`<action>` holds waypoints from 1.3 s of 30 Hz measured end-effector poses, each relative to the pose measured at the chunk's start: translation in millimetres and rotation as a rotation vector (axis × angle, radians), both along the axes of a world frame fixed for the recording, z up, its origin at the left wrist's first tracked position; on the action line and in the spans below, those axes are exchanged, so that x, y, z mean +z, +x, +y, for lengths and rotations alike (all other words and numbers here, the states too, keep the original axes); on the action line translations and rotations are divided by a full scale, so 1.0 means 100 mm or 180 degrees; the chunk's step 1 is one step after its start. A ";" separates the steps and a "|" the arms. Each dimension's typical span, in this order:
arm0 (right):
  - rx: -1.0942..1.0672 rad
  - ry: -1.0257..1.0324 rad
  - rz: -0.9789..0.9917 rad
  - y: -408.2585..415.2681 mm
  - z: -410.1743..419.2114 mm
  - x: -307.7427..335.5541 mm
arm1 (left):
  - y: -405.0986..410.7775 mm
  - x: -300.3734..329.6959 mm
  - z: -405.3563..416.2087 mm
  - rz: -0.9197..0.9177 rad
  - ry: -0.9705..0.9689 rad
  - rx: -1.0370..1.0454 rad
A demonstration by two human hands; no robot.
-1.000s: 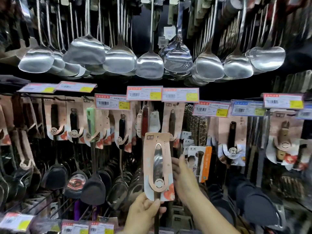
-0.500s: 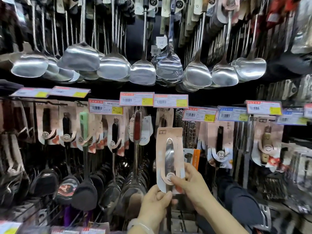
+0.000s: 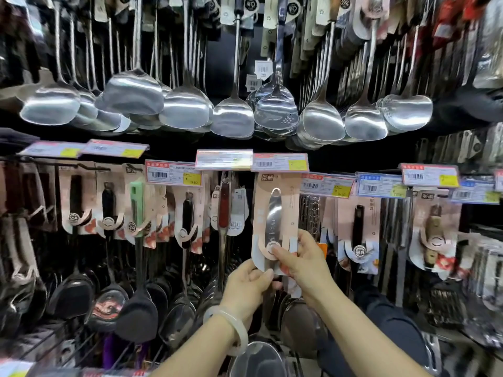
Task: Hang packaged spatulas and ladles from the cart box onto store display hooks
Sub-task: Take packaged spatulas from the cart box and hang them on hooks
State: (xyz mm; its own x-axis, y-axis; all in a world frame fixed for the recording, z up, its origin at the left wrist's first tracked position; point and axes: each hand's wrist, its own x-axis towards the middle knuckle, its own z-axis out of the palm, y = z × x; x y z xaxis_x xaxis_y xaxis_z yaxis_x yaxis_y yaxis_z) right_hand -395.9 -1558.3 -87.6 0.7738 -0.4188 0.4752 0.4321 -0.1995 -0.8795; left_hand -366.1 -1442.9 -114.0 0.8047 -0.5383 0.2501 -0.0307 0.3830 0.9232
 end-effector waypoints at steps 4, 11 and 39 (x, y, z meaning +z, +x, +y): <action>-0.0145 -0.0079 -0.0009 0.03 0.06 0.04 | 0.08 0.00 0.02 -0.0019 0.0046 -0.0039; -0.0341 -0.0341 0.0007 0.09 0.13 0.02 | 0.16 -0.10 0.03 0.0102 -0.0124 -0.0216; -0.0877 -0.0580 0.0534 0.28 0.04 0.11 | 0.48 -0.11 -0.30 0.0092 0.0116 0.0182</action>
